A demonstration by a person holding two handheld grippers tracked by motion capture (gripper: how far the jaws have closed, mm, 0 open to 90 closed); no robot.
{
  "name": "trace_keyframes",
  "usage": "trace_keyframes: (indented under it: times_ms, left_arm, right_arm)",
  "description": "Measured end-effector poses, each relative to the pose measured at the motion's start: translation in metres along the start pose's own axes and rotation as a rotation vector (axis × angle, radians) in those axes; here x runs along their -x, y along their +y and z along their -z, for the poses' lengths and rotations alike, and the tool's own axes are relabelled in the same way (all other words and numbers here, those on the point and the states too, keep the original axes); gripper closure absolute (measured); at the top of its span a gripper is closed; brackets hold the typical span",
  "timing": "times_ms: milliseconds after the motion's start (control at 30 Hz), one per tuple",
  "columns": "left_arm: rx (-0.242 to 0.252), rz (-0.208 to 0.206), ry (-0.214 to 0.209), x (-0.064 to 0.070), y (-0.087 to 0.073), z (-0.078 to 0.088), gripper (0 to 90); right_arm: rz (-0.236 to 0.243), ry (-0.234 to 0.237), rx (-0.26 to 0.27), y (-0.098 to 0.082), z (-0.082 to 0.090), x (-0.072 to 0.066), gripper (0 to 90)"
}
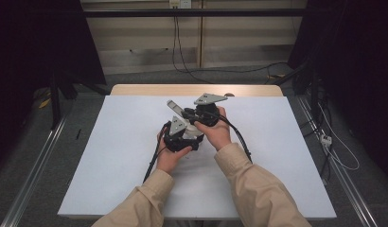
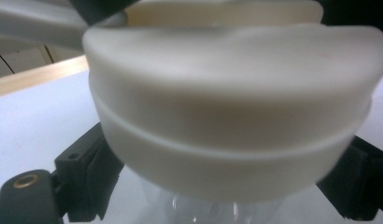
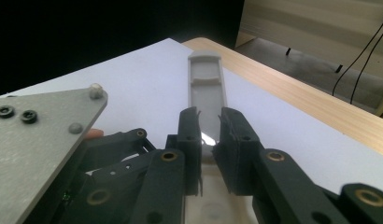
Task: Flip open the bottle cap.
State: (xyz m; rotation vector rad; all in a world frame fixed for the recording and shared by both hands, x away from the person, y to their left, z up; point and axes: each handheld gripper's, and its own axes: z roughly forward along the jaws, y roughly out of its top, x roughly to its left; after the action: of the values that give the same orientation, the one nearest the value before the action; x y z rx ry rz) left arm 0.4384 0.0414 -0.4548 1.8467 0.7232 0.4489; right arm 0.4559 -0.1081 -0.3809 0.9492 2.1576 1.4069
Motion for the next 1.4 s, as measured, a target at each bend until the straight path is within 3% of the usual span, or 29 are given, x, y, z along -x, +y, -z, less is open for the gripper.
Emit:
trace_keyframes:
  times_ms: [133,300,700,900,1200,1400]
  left_arm:
    - [-0.024,0.002,-0.004,0.001,0.002,0.004,8.6]
    - [-0.039,0.005,-0.023,0.001,0.002,0.009,7.5]
    - [-0.042,0.013,-0.049,-0.004,-0.001,0.038,7.3]
    - [-0.029,0.026,-0.071,-0.007,0.000,0.052,7.0]
    - [-0.055,0.001,-0.061,-0.014,-0.009,0.074,7.0]
    - [-0.043,0.041,-0.047,-0.022,-0.015,0.086,7.1]
  right_arm:
    - [-0.008,-0.002,0.006,-0.001,0.004,-0.001,67.5]
    - [-0.040,0.008,0.012,-0.002,0.010,-0.001,50.7]
    - [-0.069,0.013,0.007,-0.013,0.031,-0.003,29.2]
    - [-0.057,0.009,0.011,-0.017,0.048,-0.005,22.7]
    - [-0.034,-0.038,0.018,-0.033,0.076,-0.004,19.2]
    - [-0.053,-0.056,0.021,-0.050,0.091,0.000,18.7]
